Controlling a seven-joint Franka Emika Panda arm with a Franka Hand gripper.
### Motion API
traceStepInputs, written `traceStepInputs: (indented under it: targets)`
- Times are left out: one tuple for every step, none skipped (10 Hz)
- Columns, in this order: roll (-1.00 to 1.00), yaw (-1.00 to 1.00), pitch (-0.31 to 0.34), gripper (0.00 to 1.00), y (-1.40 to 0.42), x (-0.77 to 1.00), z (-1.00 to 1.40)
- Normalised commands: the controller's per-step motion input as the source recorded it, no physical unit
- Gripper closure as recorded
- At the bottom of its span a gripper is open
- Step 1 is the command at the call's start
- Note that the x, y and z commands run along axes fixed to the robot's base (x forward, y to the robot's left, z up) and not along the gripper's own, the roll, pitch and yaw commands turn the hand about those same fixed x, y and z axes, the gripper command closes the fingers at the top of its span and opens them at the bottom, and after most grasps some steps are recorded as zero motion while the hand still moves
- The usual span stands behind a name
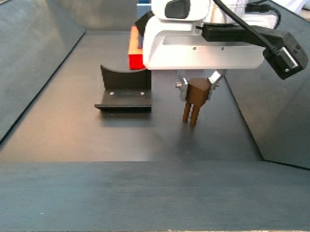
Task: Pick up the 3 prong object. Move up. Move to above the board. Insert the 3 prong object.
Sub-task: Pick up the 3 prong object.
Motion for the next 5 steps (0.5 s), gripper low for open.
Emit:
traceStepInputs:
  targets:
    - [0.0, 0.0, 0.0, 1.0, 0.0, 0.0, 0.0]
    - [0.0, 0.0, 0.0, 1.0, 0.0, 0.0, 0.0]
    - [0.0, 0.0, 0.0, 1.0, 0.0, 0.0, 0.0]
    - [0.0, 0.0, 0.0, 1.0, 0.0, 0.0, 0.0]
    - [0.0, 0.0, 0.0, 1.0, 0.0, 0.0, 0.0]
